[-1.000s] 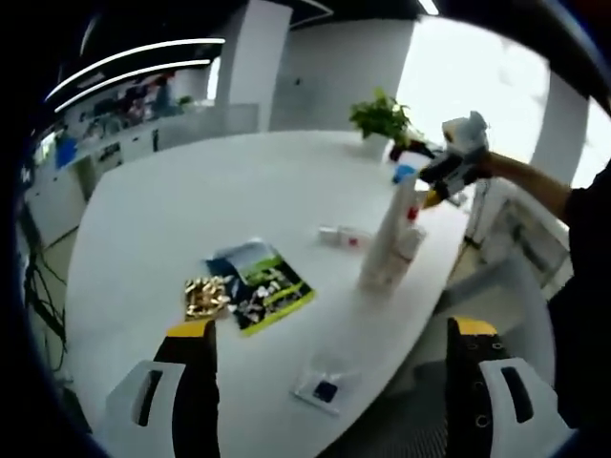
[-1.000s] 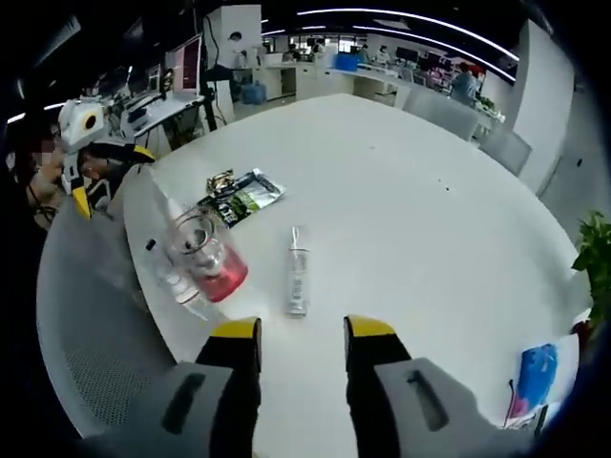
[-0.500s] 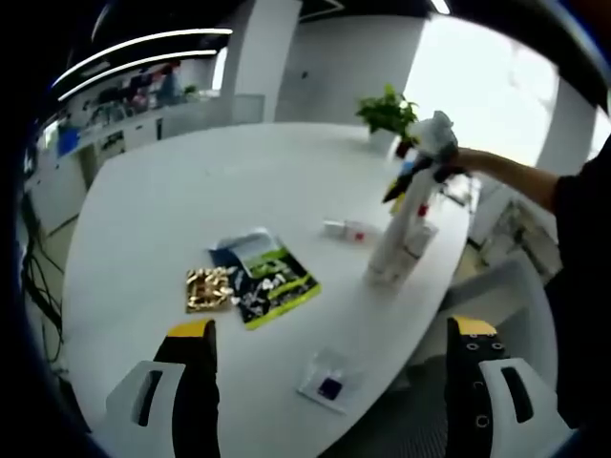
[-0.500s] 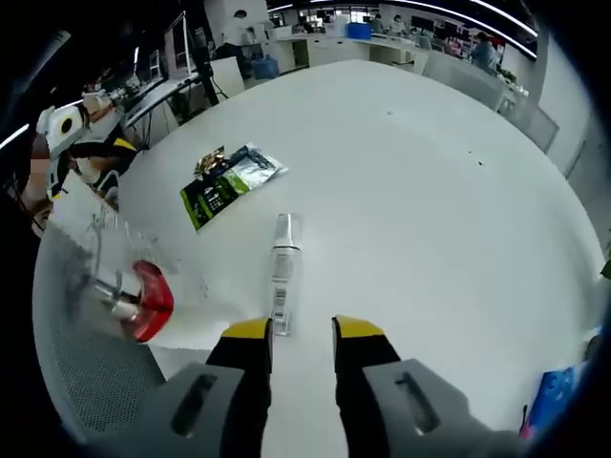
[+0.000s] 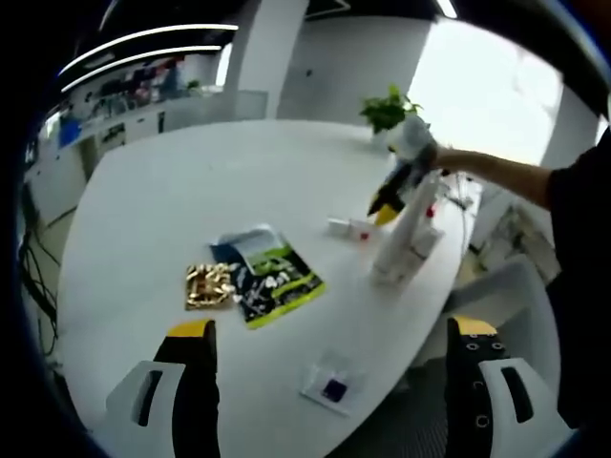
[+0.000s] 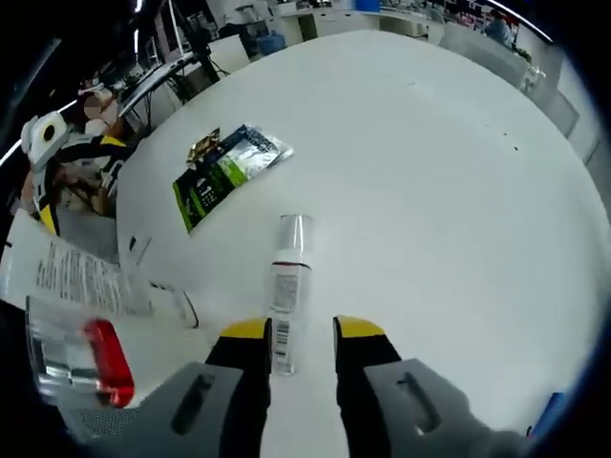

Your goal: Arrange the skincare products in the storage area until every visible bottle or jar stands upright without overlapping.

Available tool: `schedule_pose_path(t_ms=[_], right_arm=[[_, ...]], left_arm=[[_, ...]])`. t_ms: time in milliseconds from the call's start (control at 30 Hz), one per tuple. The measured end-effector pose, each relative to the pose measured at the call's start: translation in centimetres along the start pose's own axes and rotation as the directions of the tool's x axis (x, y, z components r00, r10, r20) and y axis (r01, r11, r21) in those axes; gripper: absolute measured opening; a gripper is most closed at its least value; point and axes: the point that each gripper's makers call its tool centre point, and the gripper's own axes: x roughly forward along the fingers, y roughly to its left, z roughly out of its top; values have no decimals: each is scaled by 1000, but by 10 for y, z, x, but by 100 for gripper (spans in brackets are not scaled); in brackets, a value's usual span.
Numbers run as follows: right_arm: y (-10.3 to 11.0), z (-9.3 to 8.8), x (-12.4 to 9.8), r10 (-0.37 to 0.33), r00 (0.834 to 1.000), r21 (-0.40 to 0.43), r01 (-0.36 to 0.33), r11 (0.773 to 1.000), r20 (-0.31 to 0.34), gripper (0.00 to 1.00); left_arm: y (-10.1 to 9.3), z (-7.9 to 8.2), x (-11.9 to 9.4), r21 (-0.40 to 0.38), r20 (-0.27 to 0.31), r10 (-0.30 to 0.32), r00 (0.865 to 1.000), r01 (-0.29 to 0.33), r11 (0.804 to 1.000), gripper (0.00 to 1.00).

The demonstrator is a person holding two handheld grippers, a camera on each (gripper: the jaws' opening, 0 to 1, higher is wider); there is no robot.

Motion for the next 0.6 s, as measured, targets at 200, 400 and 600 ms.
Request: schedule_pose_path(t_ms=[200,400,600], right_arm=[[4,-2,10,1,998,-8,-2,1000,-68,28],[4,-5,19,-2,994,-22,0,1000,-106,27],[3,-5,26,-4,990,-43,-2,999,-139,26]], left_arm=[[0,-2,3,-3,-7,-7,1000,7,1000,97],[-1,-4,4,-14,-7,-12,1000,12,1000,96],[-1,-6,4,-19,-11,-10,1000,10,1000,96]])
